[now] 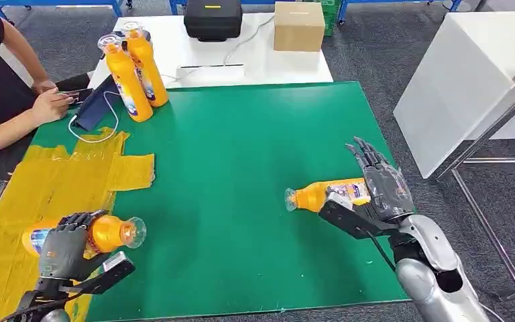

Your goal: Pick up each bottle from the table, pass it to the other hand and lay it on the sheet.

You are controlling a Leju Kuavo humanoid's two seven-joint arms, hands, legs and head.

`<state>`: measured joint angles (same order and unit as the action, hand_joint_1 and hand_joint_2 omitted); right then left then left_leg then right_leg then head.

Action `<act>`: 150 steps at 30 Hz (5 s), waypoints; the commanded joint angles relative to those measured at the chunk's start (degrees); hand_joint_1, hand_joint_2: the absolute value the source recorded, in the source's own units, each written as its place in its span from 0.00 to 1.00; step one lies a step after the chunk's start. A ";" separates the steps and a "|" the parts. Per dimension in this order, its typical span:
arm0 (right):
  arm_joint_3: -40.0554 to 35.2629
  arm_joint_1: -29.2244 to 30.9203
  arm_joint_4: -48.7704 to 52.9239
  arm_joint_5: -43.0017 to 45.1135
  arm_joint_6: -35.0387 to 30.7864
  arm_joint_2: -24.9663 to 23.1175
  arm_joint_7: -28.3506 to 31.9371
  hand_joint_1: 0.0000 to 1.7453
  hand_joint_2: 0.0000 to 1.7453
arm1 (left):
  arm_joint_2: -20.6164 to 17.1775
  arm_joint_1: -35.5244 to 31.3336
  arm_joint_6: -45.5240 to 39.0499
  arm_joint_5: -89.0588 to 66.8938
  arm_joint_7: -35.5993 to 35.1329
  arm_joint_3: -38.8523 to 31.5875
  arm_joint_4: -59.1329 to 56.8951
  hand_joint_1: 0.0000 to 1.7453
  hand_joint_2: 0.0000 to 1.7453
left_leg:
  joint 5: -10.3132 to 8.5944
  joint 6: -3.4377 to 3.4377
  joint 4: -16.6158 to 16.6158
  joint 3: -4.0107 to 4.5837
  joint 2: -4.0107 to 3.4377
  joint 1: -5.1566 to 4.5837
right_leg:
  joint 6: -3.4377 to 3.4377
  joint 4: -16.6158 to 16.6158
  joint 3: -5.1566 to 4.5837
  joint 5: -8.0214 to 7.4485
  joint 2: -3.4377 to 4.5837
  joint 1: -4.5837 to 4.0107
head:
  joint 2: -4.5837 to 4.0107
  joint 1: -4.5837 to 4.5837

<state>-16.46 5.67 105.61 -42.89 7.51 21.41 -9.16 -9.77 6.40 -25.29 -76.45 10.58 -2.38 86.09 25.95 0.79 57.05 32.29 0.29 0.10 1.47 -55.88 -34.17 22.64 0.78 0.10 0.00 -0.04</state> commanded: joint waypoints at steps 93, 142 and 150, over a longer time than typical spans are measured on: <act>-8.27 23.18 -58.64 -15.06 9.76 -7.44 2.09 0.00 1.00 | 10.06 -12.52 36.28 63.33 15.43 -6.22 3.95 0.00 0.00 | -0.06 -0.03 -0.05 -0.22 0.13 0.02 | 0.08 0.05 0.30 -0.04 -0.28 0.05 | 0.00 -0.02; -5.36 -7.82 -7.62 42.65 0.02 -23.38 13.75 1.00 1.00 | 18.37 6.07 36.92 97.16 3.08 10.65 14.39 0.00 1.00 | 0.64 -0.12 -0.02 -0.67 -0.07 0.07 | -0.06 0.02 0.66 0.47 0.07 -0.04 | 0.00 -0.02; -14.24 -9.16 -6.28 38.72 -0.34 -21.08 15.19 1.00 1.00 | 15.16 6.36 30.97 93.45 6.73 19.29 17.71 0.00 1.00 | 0.67 -0.13 -0.08 -0.78 0.01 0.05 | -0.09 0.08 0.77 0.55 -0.05 -0.05 | 0.00 -0.02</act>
<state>-22.48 -3.59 98.92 -3.38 7.24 -1.79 5.48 8.59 13.25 8.22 18.84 16.30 8.52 102.97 26.49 0.73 57.04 31.71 0.27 0.13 1.41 -55.83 -33.59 23.03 0.87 0.08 0.00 -0.07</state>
